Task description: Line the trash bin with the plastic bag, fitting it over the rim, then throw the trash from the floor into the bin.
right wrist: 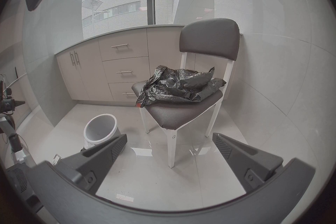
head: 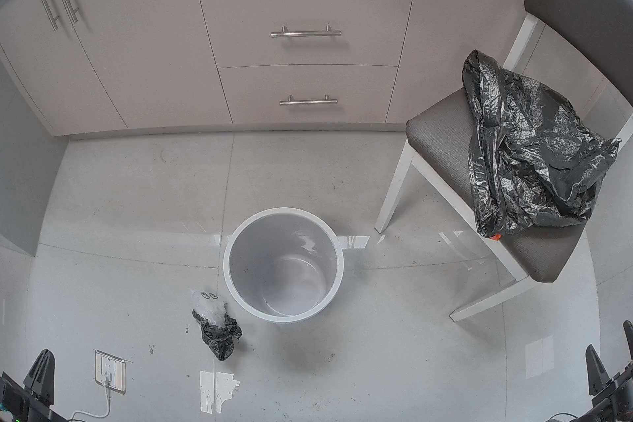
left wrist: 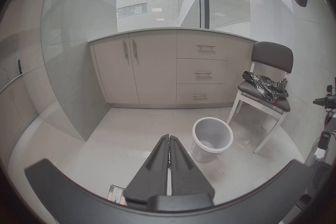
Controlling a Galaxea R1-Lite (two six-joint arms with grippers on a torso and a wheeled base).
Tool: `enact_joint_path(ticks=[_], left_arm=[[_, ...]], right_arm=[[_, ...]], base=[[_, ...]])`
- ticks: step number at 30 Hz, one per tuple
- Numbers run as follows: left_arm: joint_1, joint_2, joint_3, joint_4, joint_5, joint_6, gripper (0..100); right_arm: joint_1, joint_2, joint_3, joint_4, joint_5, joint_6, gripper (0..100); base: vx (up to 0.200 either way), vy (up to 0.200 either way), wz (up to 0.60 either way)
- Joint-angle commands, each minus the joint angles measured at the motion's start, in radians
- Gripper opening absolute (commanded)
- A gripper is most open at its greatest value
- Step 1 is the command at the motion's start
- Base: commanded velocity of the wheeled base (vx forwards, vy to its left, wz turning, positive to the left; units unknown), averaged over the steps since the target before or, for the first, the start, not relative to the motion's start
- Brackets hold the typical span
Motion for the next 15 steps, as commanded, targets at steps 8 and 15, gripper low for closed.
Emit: enact_joint_path(ticks=[8, 15], left_arm=[[-0.008, 0.007, -0.162, -0.015, -0.003, -0.097, 0], [-0.036, 0.080, -0.310, 0.164, -0.005, -0.144, 0]], right_arm=[[0.020, 0.336, -0.530, -0.126, -0.063, 0.253, 100], [0.029, 0.663, -0.614, -0.083, -0.054, 0.033, 100]], base=[[0.000, 0.000, 0.00], [0.000, 0.000, 0.00]])
